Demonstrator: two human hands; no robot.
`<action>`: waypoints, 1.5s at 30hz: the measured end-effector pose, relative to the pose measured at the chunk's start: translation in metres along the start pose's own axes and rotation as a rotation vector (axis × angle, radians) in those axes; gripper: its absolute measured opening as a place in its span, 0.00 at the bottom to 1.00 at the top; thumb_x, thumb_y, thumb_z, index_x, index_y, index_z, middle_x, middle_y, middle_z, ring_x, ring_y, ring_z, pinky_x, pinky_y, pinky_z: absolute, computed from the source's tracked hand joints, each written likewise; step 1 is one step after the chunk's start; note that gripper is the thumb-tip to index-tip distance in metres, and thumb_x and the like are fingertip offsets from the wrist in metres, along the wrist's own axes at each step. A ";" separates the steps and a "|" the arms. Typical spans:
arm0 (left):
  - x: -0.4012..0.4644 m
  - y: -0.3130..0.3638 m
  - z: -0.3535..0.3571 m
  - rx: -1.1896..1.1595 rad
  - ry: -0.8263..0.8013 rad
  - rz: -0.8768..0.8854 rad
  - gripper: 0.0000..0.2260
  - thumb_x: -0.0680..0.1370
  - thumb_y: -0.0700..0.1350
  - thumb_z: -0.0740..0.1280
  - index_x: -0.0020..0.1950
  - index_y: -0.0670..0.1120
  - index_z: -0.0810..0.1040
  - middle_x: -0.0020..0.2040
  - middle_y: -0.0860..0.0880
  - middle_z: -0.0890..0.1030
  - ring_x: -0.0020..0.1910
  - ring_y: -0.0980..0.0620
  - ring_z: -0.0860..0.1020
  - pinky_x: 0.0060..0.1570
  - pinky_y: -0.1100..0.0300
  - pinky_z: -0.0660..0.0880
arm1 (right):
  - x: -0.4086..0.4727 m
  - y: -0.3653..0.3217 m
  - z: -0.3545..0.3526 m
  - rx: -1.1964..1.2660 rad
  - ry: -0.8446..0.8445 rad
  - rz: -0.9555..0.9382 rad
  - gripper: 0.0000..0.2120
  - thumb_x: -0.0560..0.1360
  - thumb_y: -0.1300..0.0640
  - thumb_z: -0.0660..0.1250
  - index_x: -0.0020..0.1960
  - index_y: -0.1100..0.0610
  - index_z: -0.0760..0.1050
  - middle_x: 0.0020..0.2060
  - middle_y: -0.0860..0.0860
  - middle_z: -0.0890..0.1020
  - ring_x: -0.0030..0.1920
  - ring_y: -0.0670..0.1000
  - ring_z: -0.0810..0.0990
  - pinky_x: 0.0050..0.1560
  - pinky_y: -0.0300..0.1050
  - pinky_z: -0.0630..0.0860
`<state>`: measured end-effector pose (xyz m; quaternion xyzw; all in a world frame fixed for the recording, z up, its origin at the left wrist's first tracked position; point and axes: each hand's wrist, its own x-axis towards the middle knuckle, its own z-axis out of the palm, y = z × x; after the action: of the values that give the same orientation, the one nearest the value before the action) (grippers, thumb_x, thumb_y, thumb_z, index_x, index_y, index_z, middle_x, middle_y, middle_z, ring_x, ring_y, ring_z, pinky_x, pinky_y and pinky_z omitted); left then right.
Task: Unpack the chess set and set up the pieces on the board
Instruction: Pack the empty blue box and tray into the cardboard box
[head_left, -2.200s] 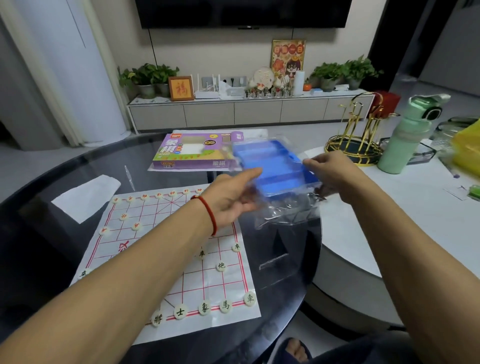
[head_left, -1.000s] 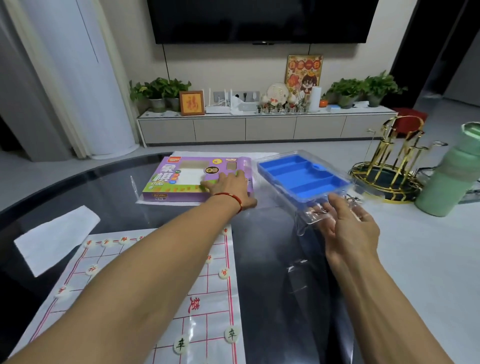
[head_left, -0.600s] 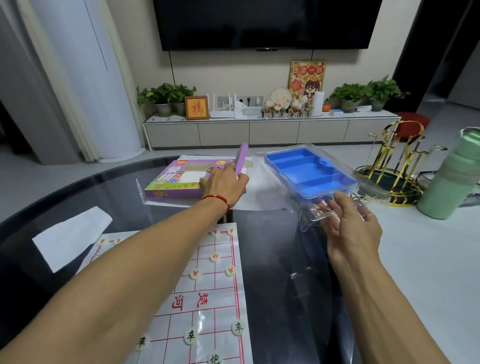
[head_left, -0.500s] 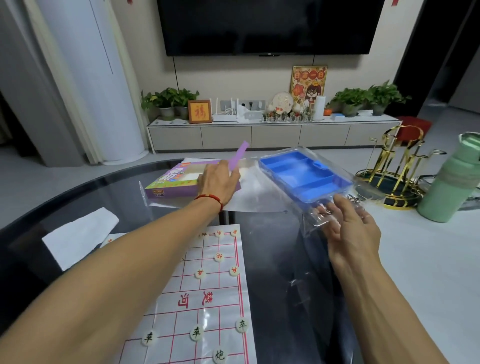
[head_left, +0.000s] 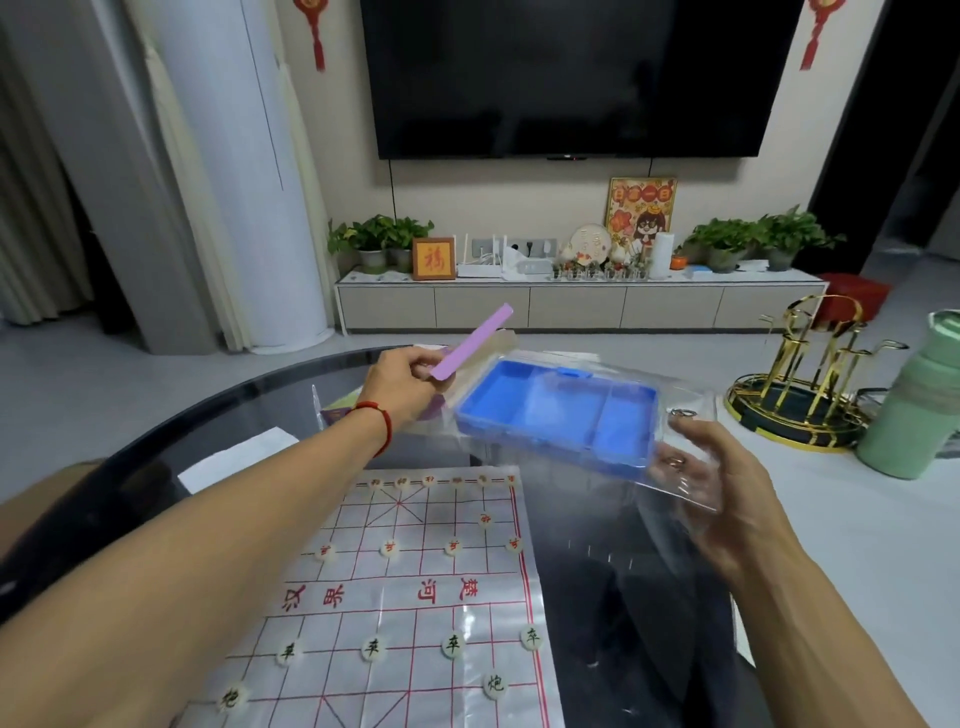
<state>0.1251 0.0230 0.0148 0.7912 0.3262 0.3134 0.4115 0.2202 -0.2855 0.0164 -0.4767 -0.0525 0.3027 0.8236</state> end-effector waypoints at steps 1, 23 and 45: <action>-0.001 -0.001 -0.003 -0.006 -0.030 0.002 0.13 0.75 0.39 0.75 0.55 0.53 0.80 0.43 0.51 0.80 0.35 0.59 0.77 0.27 0.74 0.72 | -0.003 0.000 0.001 -0.036 -0.006 0.004 0.06 0.78 0.57 0.67 0.52 0.58 0.78 0.41 0.58 0.84 0.36 0.54 0.82 0.35 0.41 0.81; -0.024 -0.001 -0.043 -0.113 -0.386 -0.010 0.26 0.67 0.35 0.70 0.65 0.49 0.81 0.60 0.46 0.80 0.61 0.47 0.76 0.54 0.55 0.80 | 0.004 0.018 0.031 -0.032 0.202 -0.175 0.13 0.75 0.54 0.72 0.56 0.58 0.76 0.50 0.60 0.85 0.46 0.57 0.88 0.47 0.51 0.82; -0.041 -0.009 -0.029 0.061 0.044 0.134 0.17 0.83 0.58 0.59 0.56 0.48 0.81 0.48 0.44 0.85 0.44 0.40 0.83 0.47 0.43 0.82 | -0.010 0.019 0.067 -0.159 0.096 -0.151 0.09 0.78 0.60 0.65 0.57 0.61 0.75 0.29 0.50 0.84 0.32 0.49 0.85 0.30 0.43 0.82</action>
<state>0.0760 0.0084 0.0110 0.8165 0.2908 0.3473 0.3579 0.1788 -0.2339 0.0390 -0.5492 -0.0729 0.2114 0.8052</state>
